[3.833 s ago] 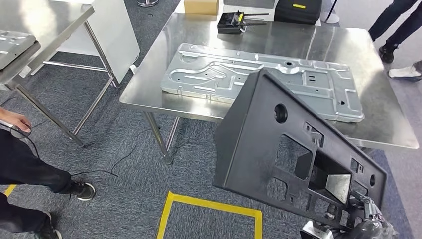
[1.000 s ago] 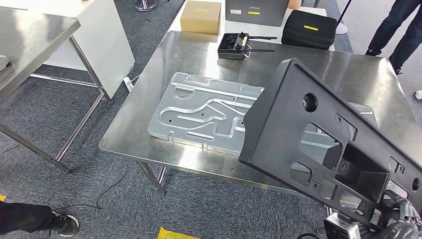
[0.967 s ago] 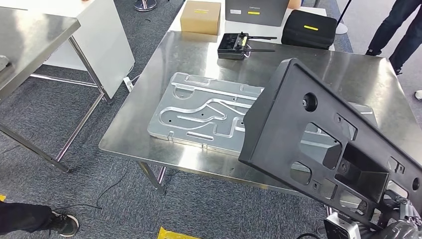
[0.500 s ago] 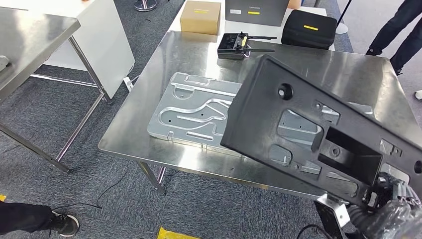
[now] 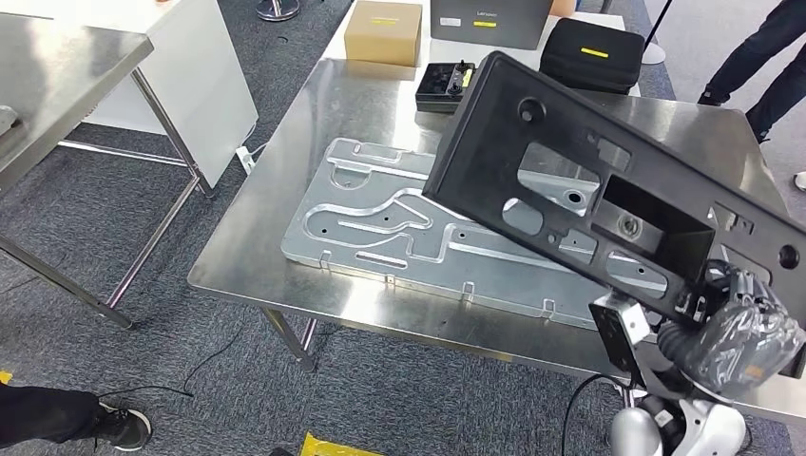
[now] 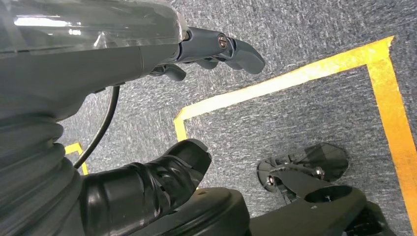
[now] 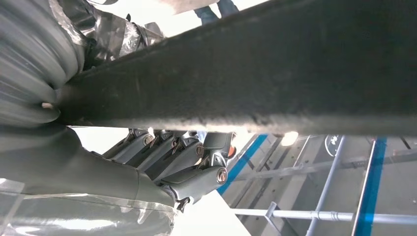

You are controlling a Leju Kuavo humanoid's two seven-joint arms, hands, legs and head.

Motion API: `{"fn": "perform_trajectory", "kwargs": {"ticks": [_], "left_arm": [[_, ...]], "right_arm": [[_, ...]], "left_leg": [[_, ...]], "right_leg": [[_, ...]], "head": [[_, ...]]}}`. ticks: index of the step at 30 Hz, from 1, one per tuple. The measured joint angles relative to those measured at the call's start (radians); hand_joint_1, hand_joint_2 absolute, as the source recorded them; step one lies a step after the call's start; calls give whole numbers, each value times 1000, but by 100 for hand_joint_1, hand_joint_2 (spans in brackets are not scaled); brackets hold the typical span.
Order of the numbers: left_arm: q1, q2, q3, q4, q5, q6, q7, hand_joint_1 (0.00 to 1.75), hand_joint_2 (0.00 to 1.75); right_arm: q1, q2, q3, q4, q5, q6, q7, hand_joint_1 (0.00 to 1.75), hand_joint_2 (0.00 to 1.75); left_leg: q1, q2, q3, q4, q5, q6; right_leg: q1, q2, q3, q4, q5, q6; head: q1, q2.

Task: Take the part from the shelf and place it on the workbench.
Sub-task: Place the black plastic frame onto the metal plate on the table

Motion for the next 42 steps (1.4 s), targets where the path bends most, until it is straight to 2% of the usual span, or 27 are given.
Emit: {"fn": "perform_trajectory", "kwargs": {"ticks": [1, 5, 13, 21, 24, 32, 37, 42], "left_arm": [[-1, 0, -1, 0, 0, 0, 0, 0, 175], [-5, 0, -3, 0, 2, 6, 5, 0, 0], [-16, -2, -26, 0, -18, 12, 36, 0, 0], [-20, -5, -34, 0, -19, 12, 37, 0, 0], [-22, -7, -39, 0, -21, 10, 40, 0, 0], [-34, -8, -62, 0, -34, -6, 57, 0, 0], [-39, -9, -76, 0, -35, -8, 61, 0, 0], [-44, -10, -92, 0, -43, -20, 73, 0, 0]], "right_arm": [[-12, -15, 8, 12, 3, 0, 18, 164, 175], [-47, -61, 40, 59, 26, 0, 73, 169, 175], [-134, -146, 105, 199, 185, 0, 246, 173, 175], [-175, -190, 134, 272, 199, 0, 271, 169, 175], [-195, -209, 153, 304, 231, 11, 309, 171, 175], [-333, -267, 234, 482, 312, 77, 407, 173, 175], [-394, -284, 264, 562, 323, 103, 439, 172, 175], [-471, -309, 295, 687, 327, 151, 510, 172, 175]], "left_leg": [[0, 0, 0, 0, 0, 0], [0, 0, 0, 0, 0, 0], [0, 0, 0, 0, 0, 0], [0, -1, 0, 0, 0, 0], [0, 0, 0, 0, 0, 0], [0, 0, 0, 0, 2, 1], [0, -1, 0, 1, 2, 1], [0, -1, -1, 1, 2, 1]], "right_leg": [[0, 0, 0, 0, 0, 0], [0, 0, 0, 0, 0, 0], [0, 0, 0, 0, 0, 0], [0, 0, 0, 0, 0, 0], [0, 0, -1, 0, 0, 0], [0, 0, -1, 1, 1, 1], [0, -1, -1, 1, 1, 1], [0, -1, -1, 1, 1, 1]], "head": [[0, 0], [0, 0], [0, 0], [0, 0], [0, 0], [0, 0], [0, 0], [0, 0]]}}
